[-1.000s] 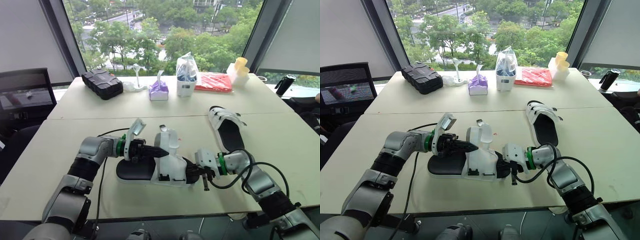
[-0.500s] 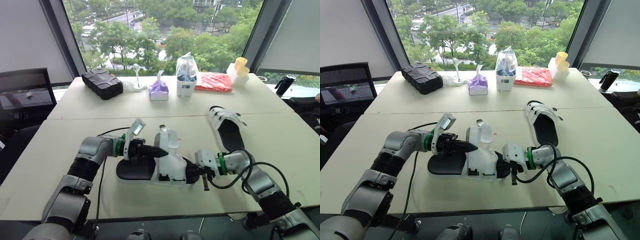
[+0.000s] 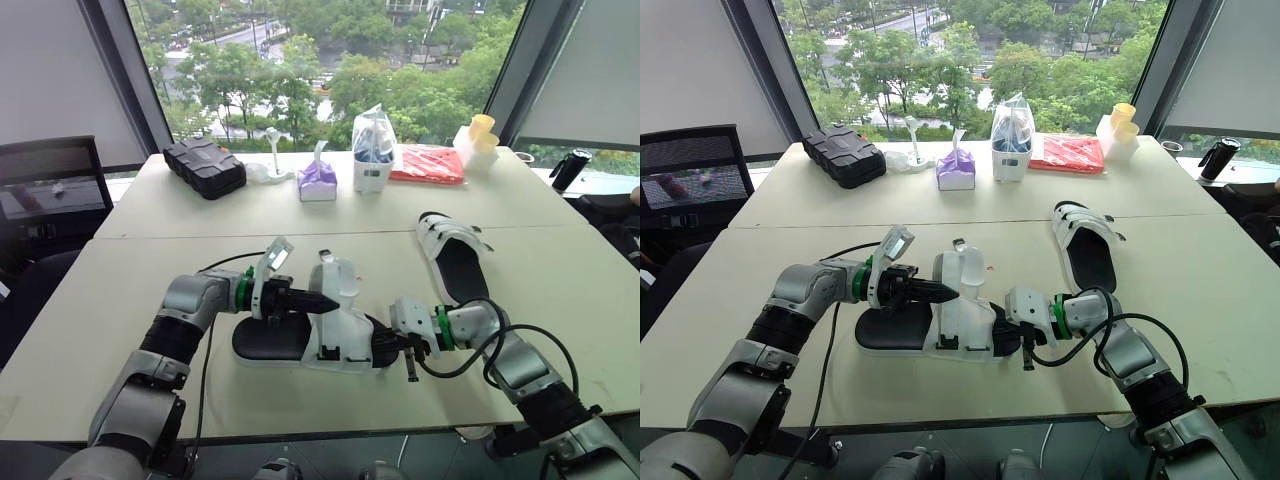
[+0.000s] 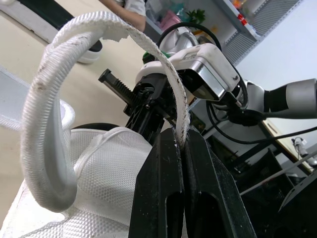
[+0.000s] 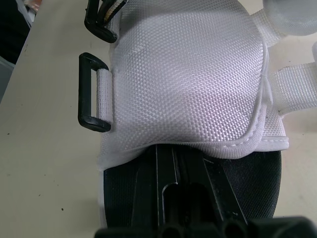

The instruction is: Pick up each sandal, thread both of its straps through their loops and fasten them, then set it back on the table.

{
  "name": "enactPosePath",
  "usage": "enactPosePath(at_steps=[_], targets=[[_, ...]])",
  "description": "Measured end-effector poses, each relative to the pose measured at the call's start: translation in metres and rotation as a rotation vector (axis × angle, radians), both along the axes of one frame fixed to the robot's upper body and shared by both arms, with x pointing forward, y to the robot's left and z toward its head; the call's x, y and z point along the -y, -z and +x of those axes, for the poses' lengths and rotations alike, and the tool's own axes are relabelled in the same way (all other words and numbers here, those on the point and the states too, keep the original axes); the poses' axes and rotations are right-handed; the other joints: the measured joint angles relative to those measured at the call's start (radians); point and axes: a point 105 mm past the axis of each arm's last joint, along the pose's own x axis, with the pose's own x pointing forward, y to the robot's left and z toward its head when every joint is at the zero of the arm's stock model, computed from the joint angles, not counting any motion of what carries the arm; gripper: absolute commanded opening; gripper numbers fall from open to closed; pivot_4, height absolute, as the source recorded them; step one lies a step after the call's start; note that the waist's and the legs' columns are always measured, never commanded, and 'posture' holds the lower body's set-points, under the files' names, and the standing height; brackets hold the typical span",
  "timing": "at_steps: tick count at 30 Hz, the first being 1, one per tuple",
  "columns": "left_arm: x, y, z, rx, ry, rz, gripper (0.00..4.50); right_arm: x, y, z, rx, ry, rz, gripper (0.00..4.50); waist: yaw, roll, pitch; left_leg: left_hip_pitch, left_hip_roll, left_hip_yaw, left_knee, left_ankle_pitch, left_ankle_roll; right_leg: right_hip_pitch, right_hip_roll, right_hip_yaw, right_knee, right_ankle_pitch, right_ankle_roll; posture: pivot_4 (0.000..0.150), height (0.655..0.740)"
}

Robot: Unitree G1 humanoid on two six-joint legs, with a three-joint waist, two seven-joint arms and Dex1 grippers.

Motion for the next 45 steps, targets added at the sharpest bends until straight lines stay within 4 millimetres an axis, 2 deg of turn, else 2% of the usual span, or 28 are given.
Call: enactPosePath(at_steps=[7,27,38,45], targets=[[-0.002,0.000,-0.006,0.017,0.022,-0.002,0.03,0.000,0.000,0.000,0.000,0.000,0.000,0.00,0.000,0.000,0.000,0.000,0.000,0.000,0.000,0.000,0.000,0.000,0.000,0.000,0.000,0.000,0.000,0.150,0.7400],[-0.007,0.000,-0.004,0.139,0.007,0.004,0.03,0.000,0.000,0.000,0.000,-0.003,-0.002,0.00,0.000,0.000,0.000,0.000,0.000,0.000,0.000,0.000,0.000,0.000,0.000,0.000,0.000,0.000,0.000,0.150,0.7400],[-0.005,-0.004,-0.013,0.214,0.076,0.021,0.03,0.000,0.000,0.001,0.003,-0.007,-0.003,0.00,0.000,0.000,0.000,0.000,0.000,0.000,0.000,0.000,0.000,0.000,0.000,0.000,0.000,-0.001,-0.001,0.150,0.7400],[-0.002,0.013,-0.022,0.270,0.129,0.068,0.03,0.000,0.000,0.001,0.003,-0.009,-0.005,0.00,-0.001,0.000,0.000,0.000,0.000,0.000,0.000,0.000,0.000,0.000,0.000,0.000,0.000,-0.001,-0.002,0.150,0.7400]])
